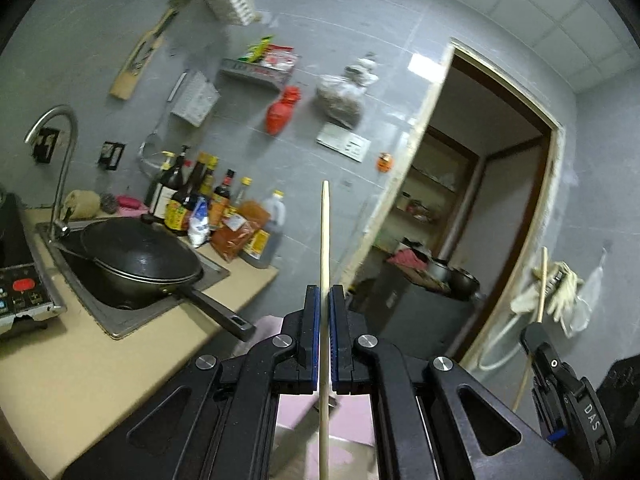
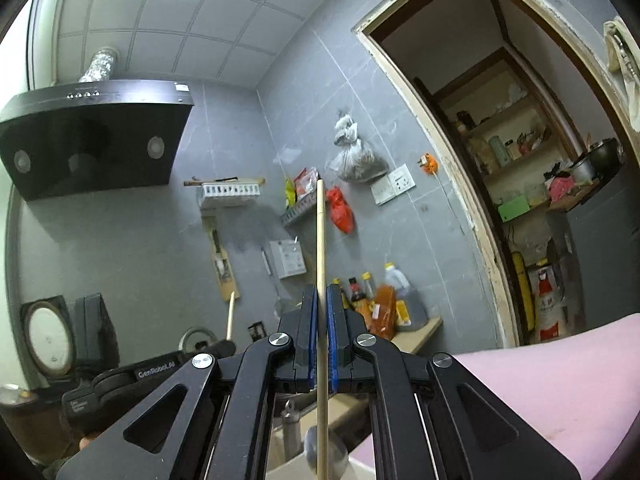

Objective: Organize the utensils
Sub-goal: 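Lift both chopsticks and carry them toward the white caddy, then lower both chopsticks into the caddy and open both tools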

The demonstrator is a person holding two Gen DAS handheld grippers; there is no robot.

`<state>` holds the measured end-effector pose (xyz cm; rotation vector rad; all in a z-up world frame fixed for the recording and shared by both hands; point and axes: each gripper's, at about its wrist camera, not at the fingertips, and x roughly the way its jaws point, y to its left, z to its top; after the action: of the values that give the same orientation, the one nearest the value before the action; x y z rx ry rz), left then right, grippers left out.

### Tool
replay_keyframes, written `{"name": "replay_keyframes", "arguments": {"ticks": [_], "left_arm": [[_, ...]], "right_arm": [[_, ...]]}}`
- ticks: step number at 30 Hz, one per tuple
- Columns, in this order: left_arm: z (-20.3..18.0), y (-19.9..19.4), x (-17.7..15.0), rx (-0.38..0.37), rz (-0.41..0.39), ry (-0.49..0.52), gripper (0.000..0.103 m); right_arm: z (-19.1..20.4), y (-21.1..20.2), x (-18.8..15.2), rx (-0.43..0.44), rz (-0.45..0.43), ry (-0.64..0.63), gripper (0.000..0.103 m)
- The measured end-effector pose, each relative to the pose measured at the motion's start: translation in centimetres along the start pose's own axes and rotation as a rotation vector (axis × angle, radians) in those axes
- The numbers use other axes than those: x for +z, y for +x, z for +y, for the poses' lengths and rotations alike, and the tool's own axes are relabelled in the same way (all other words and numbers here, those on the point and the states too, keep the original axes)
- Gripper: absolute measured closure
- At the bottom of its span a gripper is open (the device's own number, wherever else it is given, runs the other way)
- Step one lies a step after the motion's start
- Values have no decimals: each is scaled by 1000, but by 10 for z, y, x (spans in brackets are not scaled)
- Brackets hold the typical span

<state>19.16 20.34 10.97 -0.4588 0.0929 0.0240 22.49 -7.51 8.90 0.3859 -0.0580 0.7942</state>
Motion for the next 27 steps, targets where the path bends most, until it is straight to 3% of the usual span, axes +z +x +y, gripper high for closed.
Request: {"name": "replay_keyframes", "arguments": {"ticks": [9,18,23,27], "left_arm": [[7,1,-22,59,-86,29,101],[7,-7,-46,83,-178,58,101],[3,-10,-56,89,-155,123,101],[2,-11,-62,77,-89,173,99]], "right_arm": [[9,16,-35,-116,6,-133,100],[24,18,-59,-159,-9,-278,100],[21,18,-66,-156,37,-277,100],[17,15,-70,-146,86,-289,99]]}}
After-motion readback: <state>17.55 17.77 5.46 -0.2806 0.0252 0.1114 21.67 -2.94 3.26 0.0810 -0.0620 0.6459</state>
